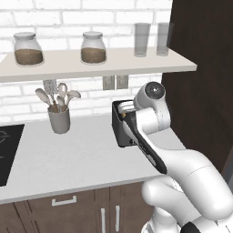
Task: Start the toaster. Once the lever pops up, take the bread to the plate on the dining counter.
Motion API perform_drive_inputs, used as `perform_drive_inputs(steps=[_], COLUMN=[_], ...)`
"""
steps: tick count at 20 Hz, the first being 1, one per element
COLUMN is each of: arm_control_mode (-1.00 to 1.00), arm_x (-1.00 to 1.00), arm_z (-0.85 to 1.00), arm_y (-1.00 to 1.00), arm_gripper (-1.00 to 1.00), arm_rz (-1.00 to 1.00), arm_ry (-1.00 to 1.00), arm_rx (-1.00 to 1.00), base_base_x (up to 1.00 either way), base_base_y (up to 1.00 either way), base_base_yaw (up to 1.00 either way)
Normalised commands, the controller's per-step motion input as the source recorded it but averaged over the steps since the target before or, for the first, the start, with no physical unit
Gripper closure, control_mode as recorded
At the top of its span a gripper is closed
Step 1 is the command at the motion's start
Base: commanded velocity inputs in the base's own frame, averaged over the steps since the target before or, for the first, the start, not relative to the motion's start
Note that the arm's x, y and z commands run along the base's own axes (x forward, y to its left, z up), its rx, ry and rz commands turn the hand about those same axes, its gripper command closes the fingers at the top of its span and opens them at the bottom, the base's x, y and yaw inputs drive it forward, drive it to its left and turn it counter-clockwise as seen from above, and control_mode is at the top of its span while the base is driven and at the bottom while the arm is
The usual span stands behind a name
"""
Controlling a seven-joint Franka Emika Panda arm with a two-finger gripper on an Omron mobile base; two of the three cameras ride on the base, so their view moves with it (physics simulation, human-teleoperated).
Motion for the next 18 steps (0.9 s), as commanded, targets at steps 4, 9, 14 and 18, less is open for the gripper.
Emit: perform_drive_inputs(steps=[4,9,14,18], arm_control_mode=[-1.0,-1.0,-1.0,-1.0], arm_x=[0.0,0.0,0.0,0.0], arm_z=[0.0,0.0,0.0,0.0], arm_y=[0.0,0.0,0.0,0.0], arm_gripper=[-1.0,-1.0,-1.0,-1.0], arm_rz=[0.0,0.0,0.0,0.0], arm_ry=[0.0,0.0,0.0,0.0], arm_rx=[0.0,0.0,0.0,0.0], base_base_x=[0.0,0.0,0.0,0.0], base_base_y=[0.0,0.0,0.0,0.0], base_base_yaw=[0.0,0.0,0.0,0.0])
